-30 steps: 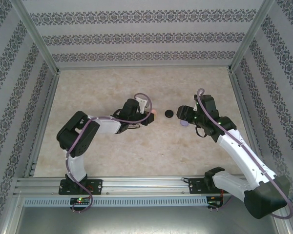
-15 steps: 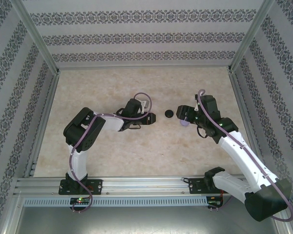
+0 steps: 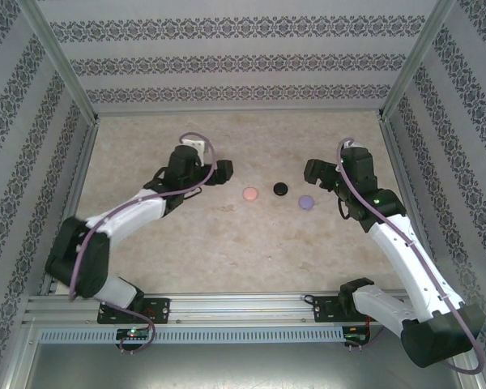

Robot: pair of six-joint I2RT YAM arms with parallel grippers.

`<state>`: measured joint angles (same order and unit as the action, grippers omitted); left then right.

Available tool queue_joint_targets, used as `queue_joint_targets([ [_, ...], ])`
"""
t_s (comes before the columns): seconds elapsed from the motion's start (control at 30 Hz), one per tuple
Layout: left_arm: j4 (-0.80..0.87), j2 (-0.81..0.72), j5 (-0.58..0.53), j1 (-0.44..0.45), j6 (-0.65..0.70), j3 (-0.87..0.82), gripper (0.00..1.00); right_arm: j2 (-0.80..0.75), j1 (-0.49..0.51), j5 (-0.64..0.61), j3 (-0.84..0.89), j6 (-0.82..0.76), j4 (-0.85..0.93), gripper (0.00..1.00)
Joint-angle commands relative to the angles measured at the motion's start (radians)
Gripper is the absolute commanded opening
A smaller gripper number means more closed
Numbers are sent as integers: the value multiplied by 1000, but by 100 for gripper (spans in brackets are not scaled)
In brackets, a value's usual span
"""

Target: Insert wireless bluetooth earbuds into charging case

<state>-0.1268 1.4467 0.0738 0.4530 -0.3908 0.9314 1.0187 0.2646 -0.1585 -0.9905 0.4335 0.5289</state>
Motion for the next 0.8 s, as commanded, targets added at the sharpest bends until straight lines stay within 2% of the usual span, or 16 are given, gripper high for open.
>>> queue_joint_targets([
  [0.0,29,-141,-221,-5,228,-67,99,31,-18,-254,44,-101,-125,98],
  [0.1,-32,-239,-345,-9,373,-139,99,57,-37,-335,150,-204,-310,98],
  [0.17,-27,-279,-383,-30,426,-161,99,103,-55,-352,183,-262,-370,98],
  [0.23,-21,-308,-381,-63,446,-183,99,153,-70,-365,209,-286,-429,98],
  [0.37,-201,-373,-324,-147,459,-325,99,228,-87,-367,315,-338,-688,98],
  [0.47,-300,-376,-331,-205,462,-404,99,275,-90,-357,366,-379,-830,98],
  [0.63,-419,-291,-306,-291,459,-490,99,358,-103,-321,452,-437,-1052,98],
  [0.77,-618,-192,-242,-343,439,-586,99,420,-105,-268,554,-450,-1282,98],
])
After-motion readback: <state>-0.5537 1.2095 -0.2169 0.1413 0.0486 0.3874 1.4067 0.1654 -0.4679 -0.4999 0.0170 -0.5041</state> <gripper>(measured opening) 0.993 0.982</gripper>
